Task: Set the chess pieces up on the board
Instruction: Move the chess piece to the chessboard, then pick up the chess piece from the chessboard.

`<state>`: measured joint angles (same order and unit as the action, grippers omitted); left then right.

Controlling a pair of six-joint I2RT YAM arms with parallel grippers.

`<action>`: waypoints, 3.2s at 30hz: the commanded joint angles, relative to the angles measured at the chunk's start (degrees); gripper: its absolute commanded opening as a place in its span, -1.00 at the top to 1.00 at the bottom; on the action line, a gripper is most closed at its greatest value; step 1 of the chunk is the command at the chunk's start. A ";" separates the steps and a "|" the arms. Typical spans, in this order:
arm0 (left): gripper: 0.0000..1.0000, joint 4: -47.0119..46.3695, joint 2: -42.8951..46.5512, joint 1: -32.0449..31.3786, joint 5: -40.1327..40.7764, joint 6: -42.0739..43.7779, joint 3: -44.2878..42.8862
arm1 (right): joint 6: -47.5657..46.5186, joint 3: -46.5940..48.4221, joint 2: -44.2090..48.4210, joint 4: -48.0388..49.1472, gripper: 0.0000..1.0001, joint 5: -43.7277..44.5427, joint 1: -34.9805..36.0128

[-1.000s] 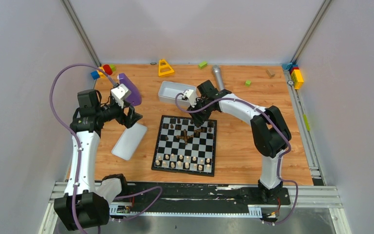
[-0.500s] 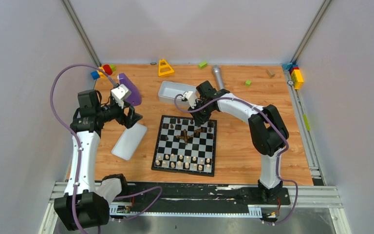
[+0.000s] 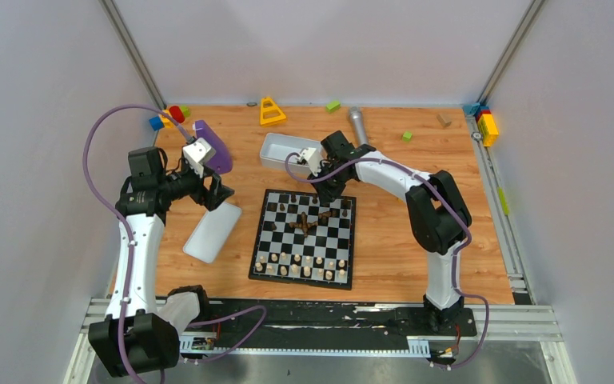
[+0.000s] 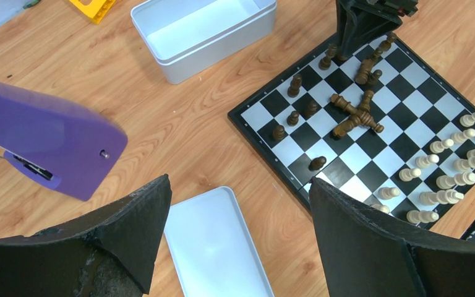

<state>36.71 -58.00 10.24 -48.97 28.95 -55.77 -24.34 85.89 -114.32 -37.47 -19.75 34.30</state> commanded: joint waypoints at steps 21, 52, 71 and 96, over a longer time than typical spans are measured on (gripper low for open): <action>-0.83 1.09 2.14 0.31 -0.20 1.02 0.31 | -0.92 -1.03 12.19 -2.17 0.10 -1.30 0.42; -0.84 2.80 4.03 0.33 -0.33 1.28 0.87 | -2.53 -6.26 6.22 -2.91 0.45 1.40 5.76; -0.78 1.52 3.41 -0.43 -0.69 3.26 2.16 | -4.12 -9.10 12.17 -7.12 1.00 -2.06 5.86; -0.68 -12.28 -8.53 -19.30 4.90 -1.03 0.81 | -4.24 -3.66 16.11 -10.35 1.00 -2.43 3.65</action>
<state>29.50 -66.61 -8.58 -44.53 29.95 -53.52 -29.12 78.50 -100.20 -48.18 -21.61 39.07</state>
